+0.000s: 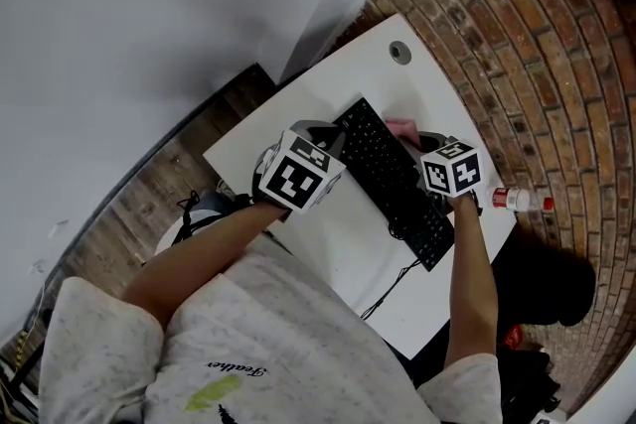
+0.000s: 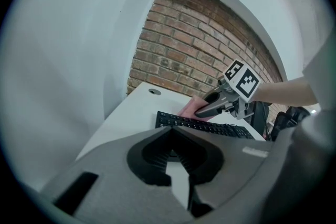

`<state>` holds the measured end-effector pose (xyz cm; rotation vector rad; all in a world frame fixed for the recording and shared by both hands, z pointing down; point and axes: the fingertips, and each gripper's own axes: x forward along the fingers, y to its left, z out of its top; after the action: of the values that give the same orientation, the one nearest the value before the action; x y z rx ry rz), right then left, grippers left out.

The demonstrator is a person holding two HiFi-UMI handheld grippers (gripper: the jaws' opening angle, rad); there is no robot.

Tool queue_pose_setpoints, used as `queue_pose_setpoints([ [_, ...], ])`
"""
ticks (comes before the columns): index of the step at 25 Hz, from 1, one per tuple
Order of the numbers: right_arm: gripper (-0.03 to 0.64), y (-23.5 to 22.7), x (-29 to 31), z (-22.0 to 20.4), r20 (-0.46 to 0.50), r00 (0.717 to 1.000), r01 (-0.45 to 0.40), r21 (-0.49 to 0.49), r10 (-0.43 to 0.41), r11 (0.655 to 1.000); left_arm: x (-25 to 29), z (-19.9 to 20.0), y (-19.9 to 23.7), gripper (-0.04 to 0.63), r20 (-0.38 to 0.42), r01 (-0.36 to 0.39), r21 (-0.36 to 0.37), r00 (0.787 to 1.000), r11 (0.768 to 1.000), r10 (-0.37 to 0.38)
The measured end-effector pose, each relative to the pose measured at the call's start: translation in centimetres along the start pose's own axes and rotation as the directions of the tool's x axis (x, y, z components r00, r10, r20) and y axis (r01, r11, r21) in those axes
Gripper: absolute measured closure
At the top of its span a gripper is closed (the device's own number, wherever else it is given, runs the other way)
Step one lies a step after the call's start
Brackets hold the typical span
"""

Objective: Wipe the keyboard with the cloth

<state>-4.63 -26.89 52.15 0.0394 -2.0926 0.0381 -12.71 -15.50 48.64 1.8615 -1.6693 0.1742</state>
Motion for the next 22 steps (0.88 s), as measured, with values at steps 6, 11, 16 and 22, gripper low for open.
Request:
queue_pose_setpoints([
  [6,0.594,0.1,0.9,2.5,0.035,0.999,-0.003,-0.021,0.004,1.000,0.0,0.4,0.9,0.605,0.021,-0.017,0.003,1.000,1.000,0.017],
  [11,0.592,0.4,2.0,4.3,0.040,0.999,-0.019,-0.045,0.021,0.999,-0.2,0.9,1.9,0.605,0.032,-0.035,-0.006,0.999,0.999,0.035],
  [16,0.594,0.7,2.9,6.0,0.051,0.998,-0.036,-0.050,0.038,0.998,-0.5,0.8,2.7,0.606,0.032,-0.051,-0.024,0.998,0.998,0.052],
  [22,0.594,1.5,4.2,7.9,0.054,0.997,-0.044,-0.100,0.050,0.994,-1.2,0.8,3.9,0.605,0.038,-0.076,-0.038,0.996,0.996,0.077],
])
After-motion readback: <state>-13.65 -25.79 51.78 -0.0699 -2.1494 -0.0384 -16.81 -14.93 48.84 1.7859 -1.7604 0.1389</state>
